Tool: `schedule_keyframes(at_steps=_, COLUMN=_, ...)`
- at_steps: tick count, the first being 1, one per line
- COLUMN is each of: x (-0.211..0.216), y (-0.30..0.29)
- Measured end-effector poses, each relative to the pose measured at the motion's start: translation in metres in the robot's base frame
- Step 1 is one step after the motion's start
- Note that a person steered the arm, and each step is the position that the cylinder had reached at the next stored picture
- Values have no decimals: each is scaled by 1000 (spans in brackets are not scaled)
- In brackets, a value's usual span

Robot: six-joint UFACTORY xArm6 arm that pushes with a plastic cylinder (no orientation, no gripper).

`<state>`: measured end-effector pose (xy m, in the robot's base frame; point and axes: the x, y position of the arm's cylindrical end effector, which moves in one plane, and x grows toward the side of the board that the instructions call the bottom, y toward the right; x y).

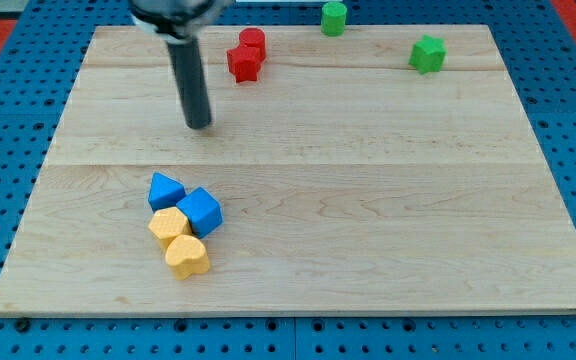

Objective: Move the red blocks and a green star to form a triangle

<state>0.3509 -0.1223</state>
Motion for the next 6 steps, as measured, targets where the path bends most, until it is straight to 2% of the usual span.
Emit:
schedule_keyframes(at_steps=1, x=-67, y=-3)
schedule_keyframes(at_steps=2, x=-109, y=24)
schedule_keyframes(at_steps=3, x=-128, y=63)
schedule_keyframes(at_steps=4, x=-118, y=146)
schedule_keyframes(at_steps=5, x=-102, y=115)
schedule_keyframes(at_steps=6, x=-120, y=95)
